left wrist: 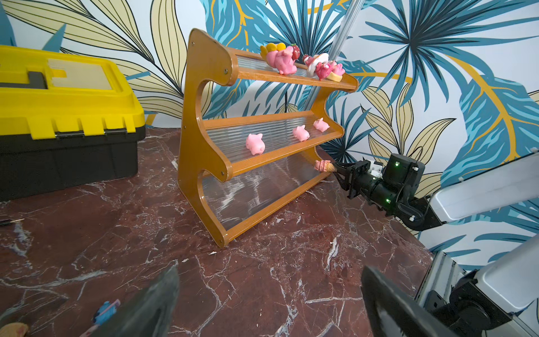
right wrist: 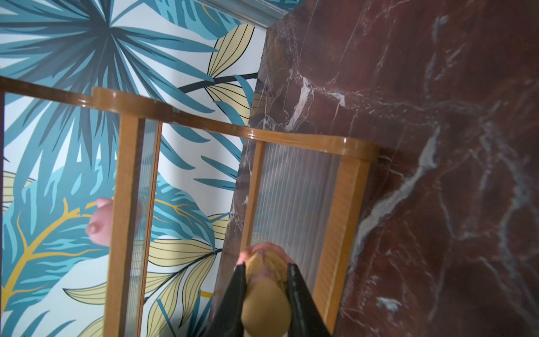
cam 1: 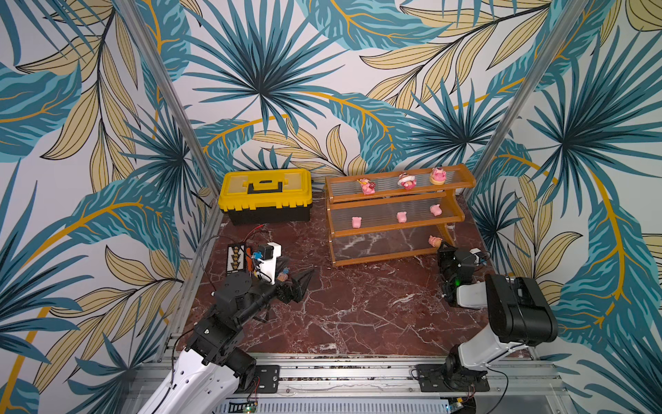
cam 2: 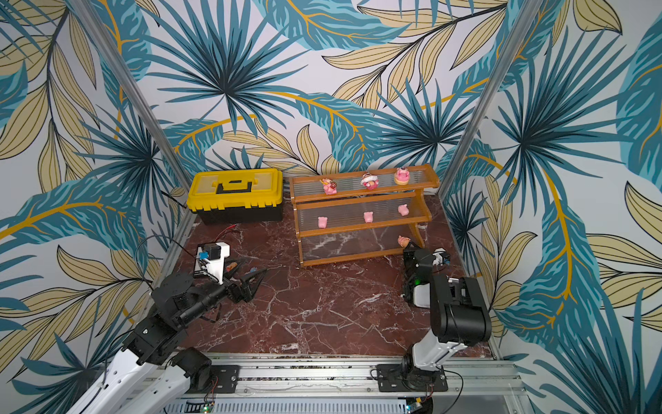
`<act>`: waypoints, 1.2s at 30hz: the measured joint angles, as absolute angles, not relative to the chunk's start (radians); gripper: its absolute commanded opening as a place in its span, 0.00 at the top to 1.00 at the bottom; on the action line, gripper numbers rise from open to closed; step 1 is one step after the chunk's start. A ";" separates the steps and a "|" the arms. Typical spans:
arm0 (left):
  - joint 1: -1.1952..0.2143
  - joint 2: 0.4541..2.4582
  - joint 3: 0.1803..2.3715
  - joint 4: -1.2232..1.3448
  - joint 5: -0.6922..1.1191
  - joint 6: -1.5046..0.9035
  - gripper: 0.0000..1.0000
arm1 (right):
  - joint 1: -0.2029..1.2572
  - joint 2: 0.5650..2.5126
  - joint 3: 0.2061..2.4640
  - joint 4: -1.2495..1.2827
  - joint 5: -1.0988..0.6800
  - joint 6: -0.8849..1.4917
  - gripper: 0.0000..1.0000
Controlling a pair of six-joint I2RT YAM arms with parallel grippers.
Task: Organize plastic toys on shelves
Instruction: Place the plastic toy on the shelf.
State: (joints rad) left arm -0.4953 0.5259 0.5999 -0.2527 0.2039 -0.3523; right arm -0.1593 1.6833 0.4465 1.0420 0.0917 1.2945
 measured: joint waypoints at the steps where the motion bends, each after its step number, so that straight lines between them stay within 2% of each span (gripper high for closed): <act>1: -0.495 0.522 0.600 -0.256 0.202 -0.352 0.00 | -0.159 1.701 0.459 1.047 0.095 1.310 0.82; 5: -0.494 0.511 0.600 -0.263 0.200 -0.353 0.00 | -0.159 1.742 0.506 1.016 0.113 1.381 0.76; 14: -0.493 0.511 0.600 -0.267 0.197 -0.356 0.00 | -0.159 1.778 0.591 0.900 0.114 1.452 0.74; 27: -0.493 0.495 0.595 -0.269 0.178 -0.368 0.00 | -0.157 1.777 0.603 0.814 0.063 1.495 0.45; 32: -0.493 0.495 0.595 -0.274 0.149 -0.374 0.00 | -0.159 1.652 0.521 0.766 0.041 1.488 0.27; 36: -0.491 0.508 0.595 -0.300 0.079 -0.395 0.03 | -0.162 1.523 0.427 0.694 0.018 1.472 0.25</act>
